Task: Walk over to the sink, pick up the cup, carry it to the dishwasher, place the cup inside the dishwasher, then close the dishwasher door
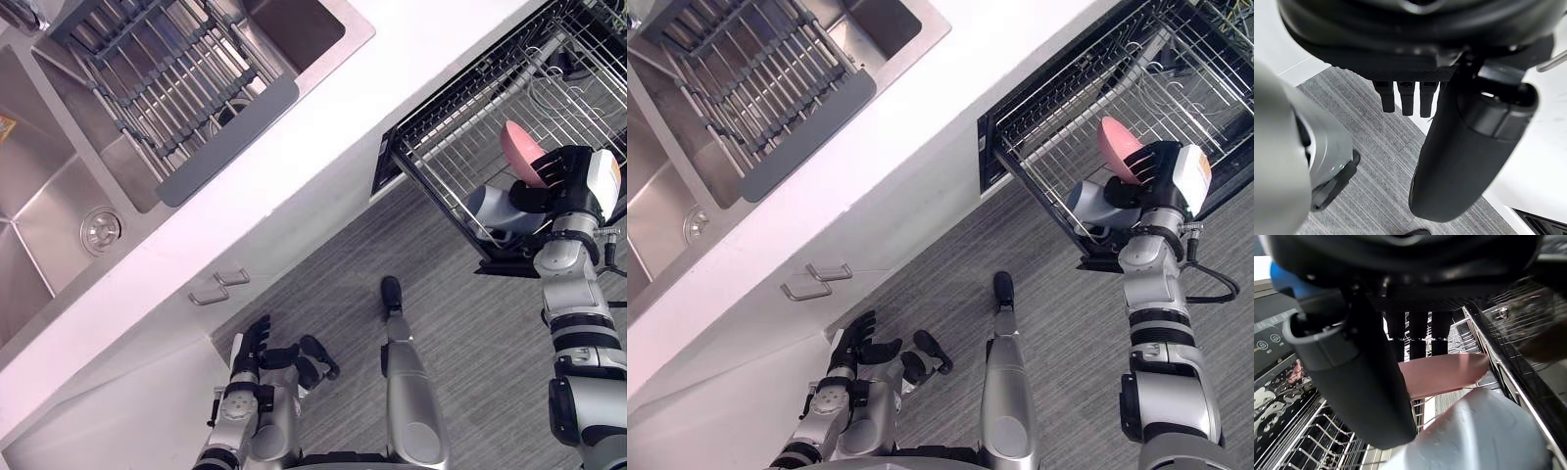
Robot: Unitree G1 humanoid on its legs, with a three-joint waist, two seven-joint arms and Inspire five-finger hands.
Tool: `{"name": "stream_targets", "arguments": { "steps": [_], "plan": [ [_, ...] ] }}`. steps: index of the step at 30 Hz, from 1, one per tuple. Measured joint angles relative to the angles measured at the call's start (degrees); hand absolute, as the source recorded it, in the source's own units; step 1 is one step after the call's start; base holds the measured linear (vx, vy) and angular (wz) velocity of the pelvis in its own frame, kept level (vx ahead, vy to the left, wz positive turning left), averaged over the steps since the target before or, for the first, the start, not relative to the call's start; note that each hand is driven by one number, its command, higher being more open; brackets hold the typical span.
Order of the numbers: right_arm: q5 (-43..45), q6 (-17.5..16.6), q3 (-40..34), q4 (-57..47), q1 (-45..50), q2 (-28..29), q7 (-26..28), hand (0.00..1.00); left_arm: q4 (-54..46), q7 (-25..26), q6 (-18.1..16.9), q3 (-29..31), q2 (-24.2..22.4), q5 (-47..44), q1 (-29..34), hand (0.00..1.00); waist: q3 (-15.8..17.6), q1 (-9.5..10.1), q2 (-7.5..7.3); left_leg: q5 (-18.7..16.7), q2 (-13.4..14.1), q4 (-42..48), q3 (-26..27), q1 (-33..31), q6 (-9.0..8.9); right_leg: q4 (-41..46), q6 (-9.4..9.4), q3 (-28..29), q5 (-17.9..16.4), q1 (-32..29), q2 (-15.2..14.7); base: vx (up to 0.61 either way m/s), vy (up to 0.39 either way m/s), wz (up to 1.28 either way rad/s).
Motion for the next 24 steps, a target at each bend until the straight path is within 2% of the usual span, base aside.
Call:
{"name": "stream_targets", "arguments": {
  "steps": [3, 9, 12, 17, 20, 24],
  "plan": [
    [2.15, 0.54, -2.26, -1.23, 0.15, 0.46, -0.87, 0.9, -0.48, 0.01, 0.02, -0.02, -0.67, 0.01, -0.03, 0.9, 0.0, 0.54, 0.0, 0.02, 0.04, 0.11, -0.34, -0.07, 0.02, 0.05, 0.01, -0.34, 0.0, 0.17, -0.09, -0.02, -0.032, 0.05],
    [4.51, 0.86, -7.74, -17.59, 7.98, 4.19, -2.91, 0.9, -1.09, 0.02, 0.32, -0.01, -0.68, 0.03, -0.5, 0.9, 0.04, 0.75, -0.15, -0.03, 0.53, 1.15, -2.59, 1.11, 0.02, 0.23, 0.06, -2.4, -0.49, 3.12, -0.13, -0.04, -0.046, 0.16],
    [6.68, 0.04, -9.27, -25.75, 12.66, 7.26, -3.85, 0.9, -1.07, 0.02, 0.78, 0.13, -0.42, 0.07, -0.46, 0.9, -0.12, 0.72, -0.75, -0.24, 0.64, 1.22, -2.91, 2.72, -0.11, 0.68, 0.03, -2.78, -1.1, 4.77, -0.15, -0.03, -0.017, 0.04],
    [11.07, -0.78, -13.22, -33.76, 21.21, 14.09, -3.39, 0.9, -0.84, -0.22, 2.05, 0.22, 0.11, 0.2, -0.19, 0.9, -0.91, 0.39, -3.04, -0.75, 1.24, 1.53, -2.97, 4.45, -0.3, 0.59, -0.07, -3.04, -1.51, 6.54, 0.33, 0.0, -0.003, -0.01],
    [11.43, -1.31, -17.1, -39.83, 28.32, 20.12, -3.07, 0.9, -0.88, -0.41, 2.57, 1.45, -0.01, 0.32, 0.88, 0.9, -1.83, -0.09, -4.49, -1.17, 1.99, 1.37, -2.62, 6.45, -0.77, 0.6, -0.17, -2.99, -2.07, 8.29, 0.98, 0.04, -0.014, -0.08],
    [19.58, -4.54, -24.12, -44.17, 38.61, 29.67, -3.81, 0.9, -1.39, -0.4, 3.58, 4.19, -0.46, 1.48, 3.0, 0.9, -5.42, -0.6, -6.41, -1.19, 2.48, -0.12, -1.91, 8.74, -1.14, 1.18, -0.29, -3.09, -3.5, 9.39, 1.55, 0.06, -0.031, -0.04]
  ]
}}
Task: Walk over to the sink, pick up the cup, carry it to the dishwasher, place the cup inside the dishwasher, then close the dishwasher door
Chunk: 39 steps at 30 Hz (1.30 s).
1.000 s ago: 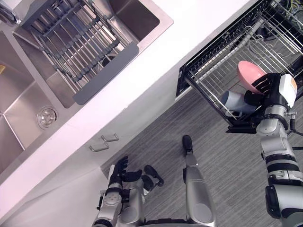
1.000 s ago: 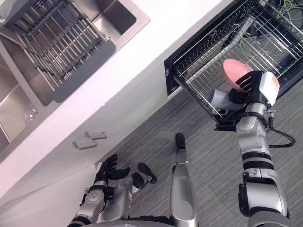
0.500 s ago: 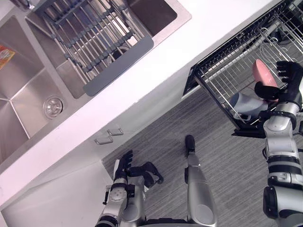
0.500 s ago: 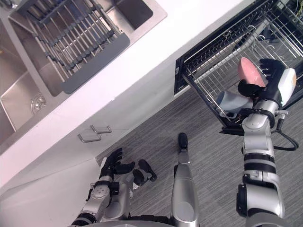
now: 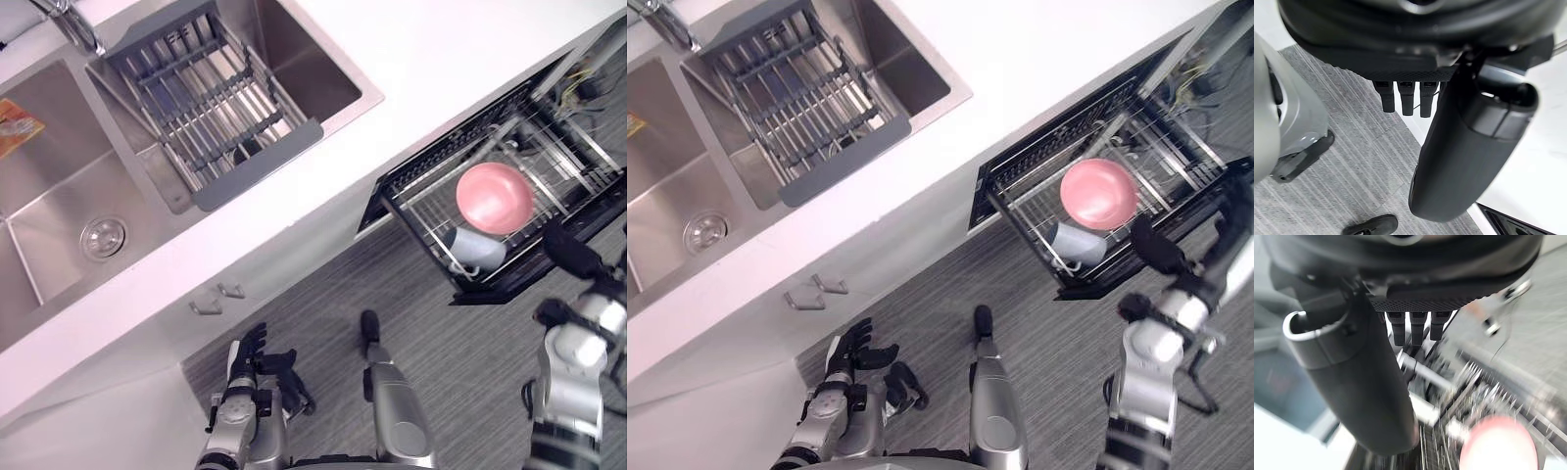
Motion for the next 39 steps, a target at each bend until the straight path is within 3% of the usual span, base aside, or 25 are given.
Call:
{"name": "stream_targets", "arguments": {
  "steps": [5, 10, 12, 16, 21, 28, 32, 34, 37, 39],
  "plan": [
    [12.92, -1.44, -1.19, 2.95, 10.55, 6.85, 1.08, 0.9, -1.83, -0.08, 0.54, 0.47, -0.94, 0.87, 1.28, 0.9, -3.2, -0.82, -0.31, -0.01, -0.24, -1.4, 0.05, 3.53, -0.14, 5.5, -0.48, -0.75, -4.47, 0.6, -0.35, 0.05, -0.001, 0.03],
    [17.62, -1.37, 5.25, 12.52, 11.65, 7.0, 4.32, 0.9, -2.65, -0.13, 0.53, 0.44, -0.82, 0.87, 1.43, 0.9, -3.5, -0.67, -0.21, -0.22, -0.36, -1.43, 0.27, 4.36, -0.36, 9.19, -1.11, -2.86, -6.42, -0.48, -1.35, -0.01, -0.011, -0.02],
    [19.72, -1.39, 8.5, 16.6, 10.12, 7.03, 5.65, 0.9, -2.69, -0.14, 0.55, 0.38, -0.56, 0.87, 1.76, 0.9, -3.49, -0.28, -0.21, -0.21, -0.28, -1.27, 0.23, 3.16, -0.27, 10.06, -1.33, -4.06, -6.39, -1.83, -2.04, -0.02, -0.01, -0.02],
    [32.67, -1.67, 9.99, 25.09, 2.05, 6.77, 8.44, 0.9, -4.5, -0.13, 0.54, 0.08, -0.51, 0.76, 2.21, 0.9, -2.68, 1.49, -0.12, 0.52, -0.06, -0.03, -1.22, -0.04, -0.78, 12.16, -1.23, -5.18, -6.42, -4.8, -2.58, 0.01, -0.03, 0.15],
    [42.81, -4.73, 9.56, 25.47, -6.09, 5.72, 7.61, 0.9, -7.83, -0.13, 0.24, -0.54, 0.09, 0.29, 0.95, 0.9, 0.14, 3.49, 0.16, 1.46, -1.01, 0.37, -4.66, -4.24, -0.17, 13.19, -1.16, -8.03, -6.61, -6.85, -4.46, -0.03, -0.018, 0.36],
    [50.1, -7.59, 10.74, 25.39, -14.05, 3.93, 7.38, 0.9, -8.74, -0.49, 0.13, -0.52, 0.46, 0.32, -0.03, 0.9, 1.73, 4.65, 1.02, 4.66, -3.42, -4.13, -6.89, -5.03, -0.02, 12.7, -1.06, -10.21, -6.67, -7.4, -6.27, 0.02, -0.03, 0.21],
    [51.57, -8.02, 19.6, 27.84, -21.52, -3.32, 7.49, 0.9, -8.72, -1.6, -0.1, -0.53, 0.51, 0.39, -0.14, 0.9, 2.45, 4.75, 2.36, 6.54, -4.08, -6.4, -7.91, -5.08, -0.22, 12.08, -1.19, -11.21, -6.43, -7.34, -6.45, 0.01, -0.048, 0.14],
    [50.91, -8.04, 26.23, 34.31, -28.62, -9.15, 9.15, 0.9, -8.44, -2.22, -0.47, -0.63, 0.84, 0.39, -0.26, 0.9, 2.61, 4.75, 2.68, 7.8, -4.2, -7.67, -8.72, -5.09, -0.39, 11.0, -1.52, -11.99, -5.83, -6.84, -6.22, 0.0, -0.076, 0.19],
    [44.34, -5.47, 35.52, 40.19, -35.5, -17.2, 13.44, 0.9, -6.48, -2.53, -1.81, -1.12, 1.24, 0.43, -0.93, 0.9, 3.0, 4.78, 3.43, 9.67, -4.37, -9.32, -10.64, -5.0, -0.68, 7.84, -2.2, -14.04, -4.35, -4.58, -5.43, -0.01, -0.073, 0.29],
    [37.91, -4.38, 38.68, 41.36, -34.55, -20.23, 16.72, 0.9, -4.82, -2.73, -1.89, -2.45, 2.69, 1.06, -1.17, 0.9, 3.03, 4.28, 3.49, 10.36, -4.24, -10.11, -11.87, -5.04, -0.9, 6.3, -2.51, -15.31, -3.69, -3.35, -4.99, -0.04, -0.096, 0.31]
  ]
}}
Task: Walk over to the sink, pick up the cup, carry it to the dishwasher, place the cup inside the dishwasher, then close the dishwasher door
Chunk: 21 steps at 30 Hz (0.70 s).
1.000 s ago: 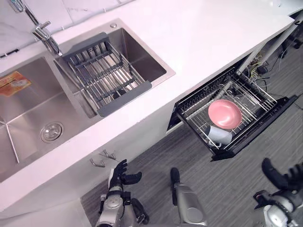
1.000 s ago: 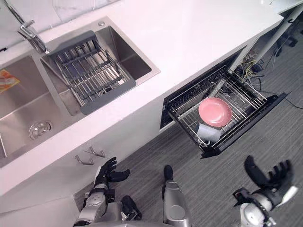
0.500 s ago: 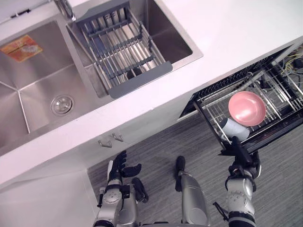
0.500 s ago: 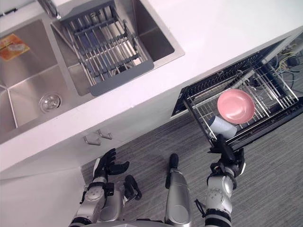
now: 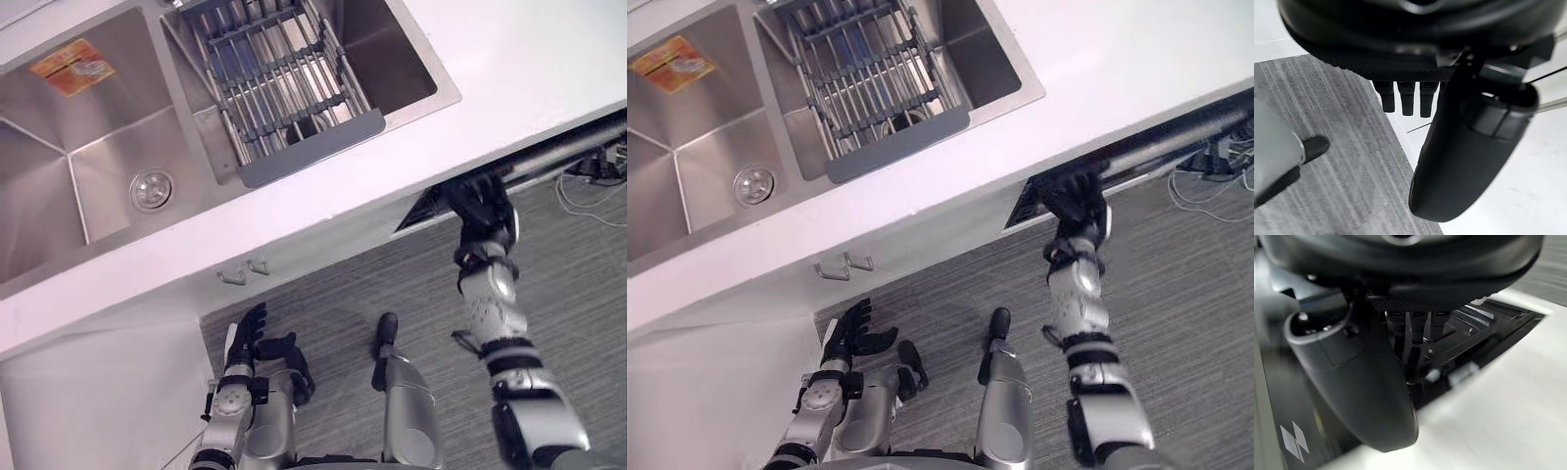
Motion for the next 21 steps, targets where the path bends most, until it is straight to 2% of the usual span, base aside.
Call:
{"name": "stream_targets", "arguments": {
  "steps": [1, 3, 4, 8, 11, 12, 15, 17, 21],
  "plan": [
    [-5.86, 0.62, 3.33, 0.08, 0.9, -2.36, 2.03, 0.9, 1.31, -0.43, 0.03, -0.45, 0.53, 0.93, -0.39, 0.9, 0.01, -0.38, 0.04, 0.34, 0.09, -0.3, -1.17, 0.01, -0.1, -0.99, -0.27, -1.14, 0.32, 1.09, 0.21, -0.05, -0.07, 0.32],
    [-8.37, 0.95, 3.0, 0.26, 1.77, -3.16, 2.05, 0.9, 2.23, -0.78, -0.2, -0.77, 0.56, 1.18, -0.62, 0.9, -0.04, -0.47, 0.1, 0.81, 0.09, -0.55, -2.36, 0.19, -0.42, -1.89, -0.46, -2.3, 0.51, 2.3, 0.32, -0.04, -0.039, 0.36],
    [-12.58, 0.89, 2.96, 0.26, 3.74, -4.47, 2.47, 0.9, 3.27, -0.87, -0.3, -1.92, 0.86, 2.04, -0.75, 0.9, -0.12, -0.48, 0.15, 1.18, -0.06, -1.37, -3.6, 0.64, -1.0, -2.87, -0.47, -3.53, 0.52, 3.61, 0.41, -0.02, -0.021, 0.34],
    [-21.97, 0.67, 3.5, 0.26, 8.98, -4.43, 6.74, 0.9, 6.85, -1.21, 0.13, -3.37, 1.84, 3.57, -0.14, 0.9, -0.59, -0.96, -0.01, 1.99, 0.0, -3.51, -4.32, 3.83, -1.4, -4.78, -0.32, -4.52, 0.41, 7.24, 1.13, 0.03, -0.02, 0.13],
    [-31.02, 0.88, 5.67, 2.13, 14.94, 0.47, 10.22, 0.9, 7.88, -1.49, 0.49, -3.94, 2.26, 4.6, 0.79, 0.9, -4.17, -0.91, -0.28, 2.28, 0.0, -5.07, -4.32, 5.39, -1.48, -6.04, -0.31, -4.74, 0.36, 8.61, 1.71, 0.07, 0.004, 0.0],
    [-34.86, 1.14, 5.61, 3.96, 17.81, 4.28, 10.67, 0.9, 8.09, -1.61, 0.49, -3.92, 2.31, 4.61, 0.79, 0.9, -5.74, -0.95, -0.43, 2.22, -0.03, -5.64, -4.46, 6.21, -1.56, -6.75, -0.23, -5.08, 0.32, 9.67, 1.87, 0.08, 0.021, 0.06],
    [-40.11, 1.78, 4.95, 6.12, 21.8, 8.8, 10.46, 0.9, 8.69, -1.6, 0.51, -3.8, 2.82, 4.61, 0.56, 0.9, -7.79, -1.07, -1.28, 2.16, -0.24, -6.57, -4.8, 7.76, -1.65, -8.0, 0.04, -5.69, 0.36, 11.69, 1.98, 0.08, 0.033, 0.11],
    [-43.39, 2.5, 1.64, 8.44, 25.46, 12.91, 8.59, 0.9, 9.37, -1.56, 0.79, -2.95, 3.67, 4.61, 0.67, 0.9, -9.87, -1.23, -2.89, 2.1, -0.44, -7.26, -5.49, 9.09, -1.72, -9.7, 0.37, -6.59, 0.54, 13.99, 2.12, 0.06, 0.035, 0.17],
    [-45.59, 3.67, -5.14, 13.11, 29.04, 16.32, 5.41, 0.9, 10.0, -1.33, 1.21, 0.27, 4.42, 4.5, 1.4, 0.9, -12.13, -1.53, -5.11, 2.1, -0.92, -8.04, -6.78, 10.6, -1.72, -11.28, 0.73, -8.01, 0.6, 16.67, 2.02, 0.04, 0.042, 0.19]
  ]
}}
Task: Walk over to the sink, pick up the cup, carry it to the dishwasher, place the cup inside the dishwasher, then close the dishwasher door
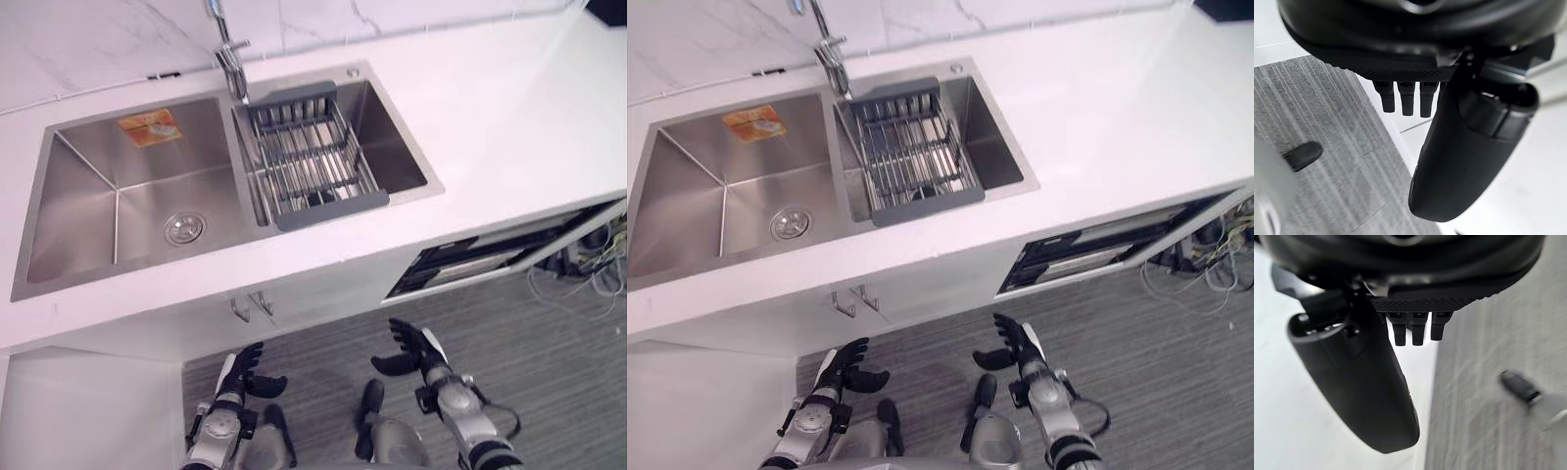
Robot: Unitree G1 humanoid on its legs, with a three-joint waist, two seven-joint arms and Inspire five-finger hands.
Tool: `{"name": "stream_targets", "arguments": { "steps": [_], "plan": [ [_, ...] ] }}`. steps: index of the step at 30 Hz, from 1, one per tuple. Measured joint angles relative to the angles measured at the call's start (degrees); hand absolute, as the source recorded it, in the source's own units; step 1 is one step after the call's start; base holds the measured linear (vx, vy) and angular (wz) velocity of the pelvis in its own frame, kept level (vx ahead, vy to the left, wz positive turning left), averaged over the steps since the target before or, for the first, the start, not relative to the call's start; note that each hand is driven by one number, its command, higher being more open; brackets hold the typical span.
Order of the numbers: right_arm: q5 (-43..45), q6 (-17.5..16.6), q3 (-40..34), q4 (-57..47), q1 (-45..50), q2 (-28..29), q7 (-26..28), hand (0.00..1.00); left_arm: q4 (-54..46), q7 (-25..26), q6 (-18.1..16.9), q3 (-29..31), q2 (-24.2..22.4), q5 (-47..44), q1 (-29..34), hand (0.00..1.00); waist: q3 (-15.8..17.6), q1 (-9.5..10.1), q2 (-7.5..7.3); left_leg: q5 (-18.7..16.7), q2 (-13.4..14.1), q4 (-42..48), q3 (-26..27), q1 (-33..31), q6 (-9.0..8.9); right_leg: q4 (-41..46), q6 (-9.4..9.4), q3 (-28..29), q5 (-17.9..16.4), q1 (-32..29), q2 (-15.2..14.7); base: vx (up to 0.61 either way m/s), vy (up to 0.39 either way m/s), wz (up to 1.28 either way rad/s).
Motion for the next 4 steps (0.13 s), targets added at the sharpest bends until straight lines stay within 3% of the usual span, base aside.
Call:
{"name": "stream_targets", "arguments": {
  "steps": [4],
  "plan": [
    [0.46, 0.95, -4.58, 2.5, 3.69, 0.72, -2.07, 0.9, 2.12, 0.5, 1.02, 2.81, 0.28, -0.28, 1.66, 0.9, -3.06, -0.12, -0.43, 0.02, -0.32, -0.99, -0.17, 1.4, 0.01, -0.74, 0.28, -0.33, -0.06, 1.43, -0.05, 0.02, 0.03, 0.03]
  ]
}}
